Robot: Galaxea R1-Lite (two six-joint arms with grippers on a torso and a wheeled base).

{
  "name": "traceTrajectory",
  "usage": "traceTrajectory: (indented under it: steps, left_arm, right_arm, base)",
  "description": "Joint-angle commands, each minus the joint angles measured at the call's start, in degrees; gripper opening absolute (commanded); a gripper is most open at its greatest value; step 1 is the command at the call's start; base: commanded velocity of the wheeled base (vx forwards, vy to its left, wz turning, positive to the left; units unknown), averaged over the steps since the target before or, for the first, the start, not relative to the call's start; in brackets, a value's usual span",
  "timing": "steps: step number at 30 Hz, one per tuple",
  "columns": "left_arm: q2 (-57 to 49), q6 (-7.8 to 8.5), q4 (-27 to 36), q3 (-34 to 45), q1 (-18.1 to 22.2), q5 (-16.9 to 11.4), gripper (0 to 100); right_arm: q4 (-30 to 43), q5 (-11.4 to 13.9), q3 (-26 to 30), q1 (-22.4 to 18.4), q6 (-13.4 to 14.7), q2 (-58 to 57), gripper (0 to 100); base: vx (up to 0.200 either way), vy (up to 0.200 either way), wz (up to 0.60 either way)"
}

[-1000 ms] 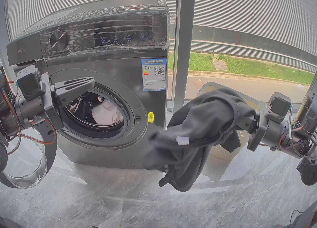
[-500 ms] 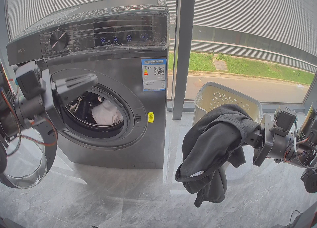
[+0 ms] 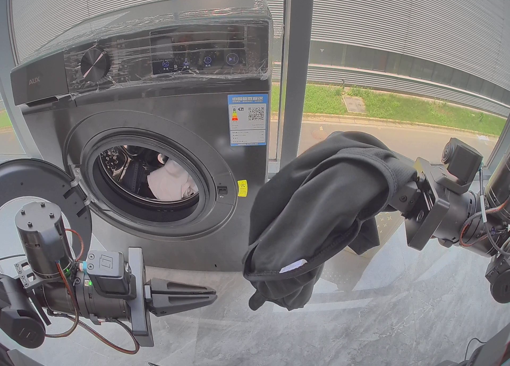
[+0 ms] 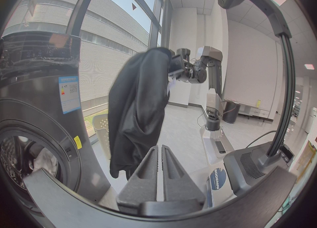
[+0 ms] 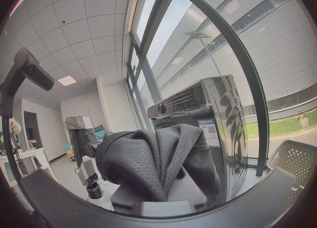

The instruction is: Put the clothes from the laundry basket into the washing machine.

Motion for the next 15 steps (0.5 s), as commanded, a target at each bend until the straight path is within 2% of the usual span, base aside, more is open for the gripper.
traceTrajectory:
  steps: [1,6,7,15]
  left_arm:
    - [3.0,0.76,0.0,0.2,-1.0,0.0,0]
    - [3.5,2.17,0.1,-2.3,-1.0,0.0,0]
    - [3.5,2.17,0.2,-2.9,-1.0,0.0,100]
    - [5.1,2.52,-0.4,-6.2,-1.1,0.9,100]
  right_arm:
    - [0.0,0.0,-1.8,0.8,0.4,0.3,0]
    - [0.0,0.0,-1.8,0.8,0.5,0.3,0]
    - [0.0,0.0,-1.8,0.8,0.5,0.3,0]
    - [0.0,0.0,-2.7,0.8,0.7,0.4,0]
  base:
    - [0.0,0.0,0.0]
    - [0.0,0.0,0.0]
    - [0.0,0.0,0.0]
    - [0.0,0.0,0.0]
